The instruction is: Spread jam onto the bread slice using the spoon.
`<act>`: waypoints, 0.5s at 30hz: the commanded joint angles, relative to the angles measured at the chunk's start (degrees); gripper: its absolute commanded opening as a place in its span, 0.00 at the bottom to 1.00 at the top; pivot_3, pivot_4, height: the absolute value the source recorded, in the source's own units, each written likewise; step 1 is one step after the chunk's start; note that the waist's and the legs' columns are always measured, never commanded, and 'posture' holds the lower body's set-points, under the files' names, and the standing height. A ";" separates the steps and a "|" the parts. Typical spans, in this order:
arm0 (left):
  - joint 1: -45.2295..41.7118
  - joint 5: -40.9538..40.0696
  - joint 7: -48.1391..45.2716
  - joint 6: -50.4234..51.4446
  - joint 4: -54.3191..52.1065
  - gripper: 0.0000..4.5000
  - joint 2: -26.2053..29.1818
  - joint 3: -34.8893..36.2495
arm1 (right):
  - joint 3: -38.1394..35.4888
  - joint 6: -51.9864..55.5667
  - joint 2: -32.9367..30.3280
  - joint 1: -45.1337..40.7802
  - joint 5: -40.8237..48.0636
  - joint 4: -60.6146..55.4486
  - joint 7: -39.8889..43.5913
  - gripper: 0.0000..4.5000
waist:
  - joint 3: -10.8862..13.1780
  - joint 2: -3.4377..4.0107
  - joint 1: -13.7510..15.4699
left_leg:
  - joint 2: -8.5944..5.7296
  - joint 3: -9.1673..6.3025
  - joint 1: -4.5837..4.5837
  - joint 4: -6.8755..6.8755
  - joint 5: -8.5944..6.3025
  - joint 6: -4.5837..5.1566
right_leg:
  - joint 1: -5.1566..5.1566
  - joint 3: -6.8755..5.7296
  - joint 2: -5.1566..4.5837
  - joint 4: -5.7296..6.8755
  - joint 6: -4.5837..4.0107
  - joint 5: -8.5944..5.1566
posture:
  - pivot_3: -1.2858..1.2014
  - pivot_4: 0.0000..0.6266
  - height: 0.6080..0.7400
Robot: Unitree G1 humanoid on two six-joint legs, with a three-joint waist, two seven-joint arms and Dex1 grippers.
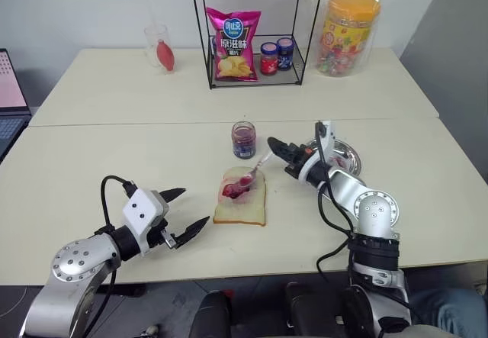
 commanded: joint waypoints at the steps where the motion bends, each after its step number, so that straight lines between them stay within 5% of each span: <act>1: 0.81 0.13 -0.82 -1.98 -1.89 1.00 0.44 0.56 | 3.00 -0.98 1.82 -0.37 -0.39 -0.42 -0.30 0.01 | 0.00 0.01 -0.03 | 0.00 0.00 -0.01 0.00 0.00 0.00 | 0.00 0.00 0.00 0.00 0.00 0.00 | 0.52 0.24 1.00; 15: 0.86 0.51 -0.95 -2.44 -1.87 1.00 0.32 0.14 | 5.15 -5.51 -3.01 1.87 -6.39 5.62 3.39 0.01 | 0.00 0.00 0.07 | -0.03 0.02 -0.03 0.01 0.00 0.00 | 0.01 0.01 -0.02 -0.03 0.00 0.00 | 0.52 0.24 1.00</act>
